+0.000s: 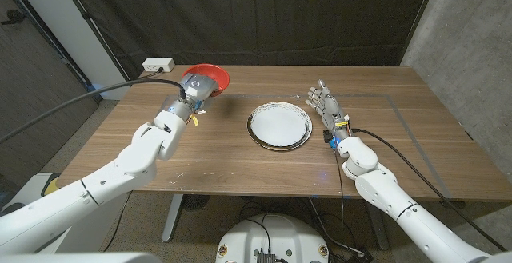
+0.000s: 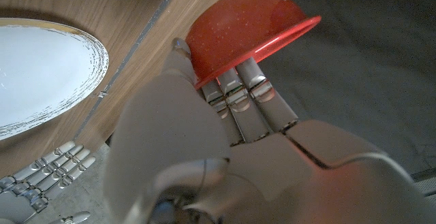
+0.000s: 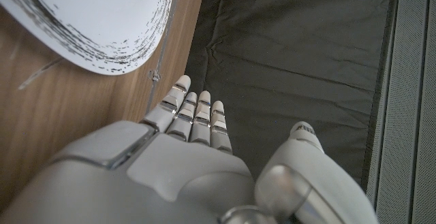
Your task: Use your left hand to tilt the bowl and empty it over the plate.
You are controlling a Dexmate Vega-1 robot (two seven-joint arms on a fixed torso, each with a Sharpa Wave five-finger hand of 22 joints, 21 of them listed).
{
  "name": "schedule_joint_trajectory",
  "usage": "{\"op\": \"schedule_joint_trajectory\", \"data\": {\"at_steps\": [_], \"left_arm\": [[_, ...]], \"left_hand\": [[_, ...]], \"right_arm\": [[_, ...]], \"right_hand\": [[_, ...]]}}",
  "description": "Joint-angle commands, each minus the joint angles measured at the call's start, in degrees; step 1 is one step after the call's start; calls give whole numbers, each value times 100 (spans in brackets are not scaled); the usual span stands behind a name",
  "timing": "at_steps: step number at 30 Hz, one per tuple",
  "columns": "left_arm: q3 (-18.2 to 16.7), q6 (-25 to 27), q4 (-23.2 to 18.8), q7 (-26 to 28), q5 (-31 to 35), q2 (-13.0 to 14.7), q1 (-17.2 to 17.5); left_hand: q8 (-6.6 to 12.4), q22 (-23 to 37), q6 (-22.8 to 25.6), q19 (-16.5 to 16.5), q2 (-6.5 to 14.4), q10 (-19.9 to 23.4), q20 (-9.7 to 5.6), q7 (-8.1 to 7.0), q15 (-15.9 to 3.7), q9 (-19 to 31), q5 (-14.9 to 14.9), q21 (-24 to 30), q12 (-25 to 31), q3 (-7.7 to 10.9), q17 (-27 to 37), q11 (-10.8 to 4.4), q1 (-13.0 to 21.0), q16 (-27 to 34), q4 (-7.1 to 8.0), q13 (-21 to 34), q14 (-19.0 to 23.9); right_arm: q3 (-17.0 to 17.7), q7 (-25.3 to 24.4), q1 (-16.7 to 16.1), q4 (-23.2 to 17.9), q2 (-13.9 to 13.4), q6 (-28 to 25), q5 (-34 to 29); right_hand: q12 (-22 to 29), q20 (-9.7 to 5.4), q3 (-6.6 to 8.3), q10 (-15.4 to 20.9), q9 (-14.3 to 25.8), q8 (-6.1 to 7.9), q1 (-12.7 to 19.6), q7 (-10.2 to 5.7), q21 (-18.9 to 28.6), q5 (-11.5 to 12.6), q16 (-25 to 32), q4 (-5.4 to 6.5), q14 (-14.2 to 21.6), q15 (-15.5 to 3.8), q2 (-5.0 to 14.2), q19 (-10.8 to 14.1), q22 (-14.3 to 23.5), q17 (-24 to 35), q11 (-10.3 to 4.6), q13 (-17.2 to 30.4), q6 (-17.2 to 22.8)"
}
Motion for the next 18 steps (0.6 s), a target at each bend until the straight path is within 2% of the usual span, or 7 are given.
{"op": "schedule_joint_trajectory", "data": {"at_steps": [1, 10, 18], "left_arm": [[-20, -464, -106, -291, 564, -53, -142], [48, -884, -122, -371, 1076, -133, -255], [-7, -1222, -3, -65, 1194, -190, -271]], "left_hand": [[46, 5, 193, -8, 4, 18, -12, 123, -304, 16, 0, 35, 21, -12, 28, -29, 45, 9, 29, 31, 330], [45, 4, 186, -22, -1, 12, -16, 119, -307, 17, -4, 47, 11, -8, 51, -43, 44, 0, 38, 75, 336], [50, 3, 188, -31, -10, 17, -22, 104, -304, 20, -8, 57, 5, -11, 67, -60, 34, -17, 50, 112, 326]], "right_arm": [[-3, 62, -27, 85, 47, 99, 55], [2, 120, -50, 162, 87, 229, 81], [16, 103, -93, 119, 66, 221, 87]], "right_hand": [[10, -47, 13, 52, 27, -7, 7, 31, -11, -28, 4, -19, 18, 2, 47, 30, 7, 33, -18, 22, 12], [12, -47, 9, 60, 27, -9, 8, 34, -26, -28, 6, -23, 25, -4, 49, 36, 8, 33, -3, 22, 9], [8, -46, 4, 52, 27, -9, 5, 32, -39, -29, 7, -25, 30, -3, 50, 43, 8, 33, -23, 22, 11]]}}
